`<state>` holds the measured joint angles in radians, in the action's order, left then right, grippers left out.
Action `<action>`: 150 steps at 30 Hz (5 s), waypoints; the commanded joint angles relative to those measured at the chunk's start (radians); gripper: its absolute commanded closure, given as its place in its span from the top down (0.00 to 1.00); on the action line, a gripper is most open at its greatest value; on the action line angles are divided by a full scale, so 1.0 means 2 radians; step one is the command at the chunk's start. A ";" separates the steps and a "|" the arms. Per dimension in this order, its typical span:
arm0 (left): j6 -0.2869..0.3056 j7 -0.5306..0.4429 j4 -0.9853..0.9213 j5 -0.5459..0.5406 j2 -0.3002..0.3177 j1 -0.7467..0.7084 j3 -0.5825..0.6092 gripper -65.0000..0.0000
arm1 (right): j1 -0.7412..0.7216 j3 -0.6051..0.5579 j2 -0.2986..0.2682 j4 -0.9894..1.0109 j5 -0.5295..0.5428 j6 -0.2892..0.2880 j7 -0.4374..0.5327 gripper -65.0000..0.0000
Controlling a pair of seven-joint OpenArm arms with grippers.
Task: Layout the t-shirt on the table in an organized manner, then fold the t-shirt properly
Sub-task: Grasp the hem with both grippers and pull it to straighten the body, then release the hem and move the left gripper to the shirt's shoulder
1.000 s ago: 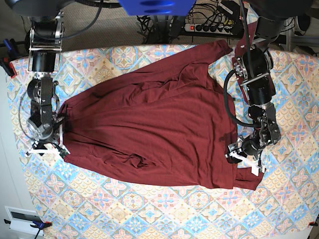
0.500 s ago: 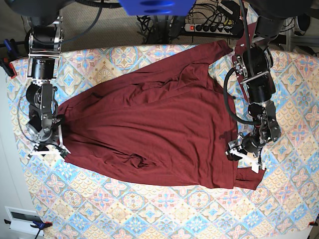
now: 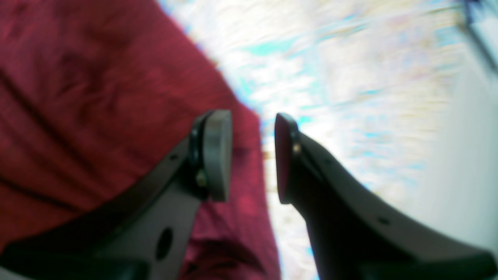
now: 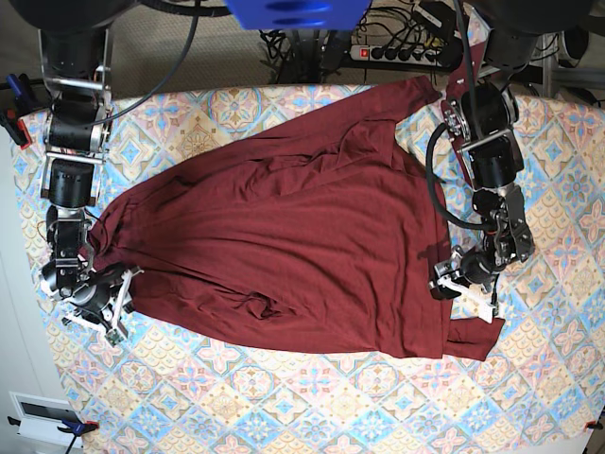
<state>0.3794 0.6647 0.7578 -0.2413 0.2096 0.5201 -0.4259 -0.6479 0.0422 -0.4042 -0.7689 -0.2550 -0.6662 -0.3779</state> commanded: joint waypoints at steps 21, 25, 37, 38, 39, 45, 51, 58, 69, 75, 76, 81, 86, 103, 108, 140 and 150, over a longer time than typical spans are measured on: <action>-0.001 0.062 0.134 -0.029 0.008 -0.055 -0.001 0.50 | -0.045 0.002 -0.009 0.086 0.012 0.001 0.054 0.56; -0.001 0.062 0.152 -0.029 0.008 -0.068 -0.001 0.50 | -0.036 0.002 -0.009 0.087 0.012 0.001 0.054 0.56; 0.001 0.062 0.154 -0.030 0.008 -0.083 -0.001 0.50 | -0.019 -0.005 -0.009 0.126 0.012 0.001 0.053 0.54; 0.001 0.062 0.154 -0.030 0.008 -0.083 -0.001 0.50 | -0.018 -0.015 -0.009 0.127 0.012 0.001 0.052 0.53; 0.001 0.062 0.154 -0.030 0.008 -0.083 -0.001 0.50 | -0.018 -0.026 -0.009 0.127 0.012 0.001 0.050 0.50; 0.002 0.062 0.154 -0.030 0.008 -0.083 -0.001 0.50 | -0.017 -0.061 -0.007 0.164 0.012 0.001 0.070 0.14; 0.002 0.062 0.154 -0.030 0.008 -0.083 -0.001 0.50 | -0.018 -0.024 -0.006 0.163 0.013 0.004 0.083 0.01; 0.002 0.062 0.154 -0.029 0.006 -0.083 0.000 0.50 | -0.020 0.018 0.021 0.162 0.013 0.089 0.104 0.00; 0.000 0.059 0.145 -0.025 -0.019 -0.081 0.015 0.50 | -0.021 0.073 0.032 0.161 0.013 0.130 0.121 0.00; -0.001 0.055 0.127 -0.029 -0.025 -0.079 0.086 0.50 | -0.020 0.086 0.032 0.082 0.013 0.130 0.118 0.00; -0.001 0.050 0.127 -0.028 -0.031 -0.079 0.093 0.50 | -0.019 0.085 0.032 0.055 0.012 0.130 0.117 0.00; -0.001 0.037 0.104 -0.025 -0.035 -0.079 0.109 0.49 | 0.031 0.086 0.032 -0.041 0.012 0.130 0.068 0.00; -0.001 0.023 0.097 -0.025 -0.025 -0.079 0.115 0.08 | 0.065 0.087 0.032 -0.140 0.012 0.130 0.046 0.00; -0.020 -0.063 -0.035 -0.029 0.157 0.047 0.113 0.01 | 0.198 0.089 0.030 -0.279 0.013 0.129 0.018 0.00; -0.020 -0.085 -0.071 -0.029 0.165 0.071 0.117 0.02 | 0.229 0.089 0.029 -0.308 0.013 0.129 0.018 0.00; -0.019 0.126 0.333 -0.380 0.167 -0.336 0.012 0.42 | 0.249 0.056 0.029 -0.350 0.135 -0.006 -0.138 0.40; -0.019 0.126 0.337 -0.298 0.110 -0.372 0.016 0.41 | 0.249 0.056 0.030 -0.353 0.135 -0.006 -0.138 0.40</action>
<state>0.3443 0.8909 1.4239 -0.8413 0.4225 -0.2211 -0.3962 -0.1276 0.1474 -0.3325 -1.4532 0.0040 -0.6800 -0.6750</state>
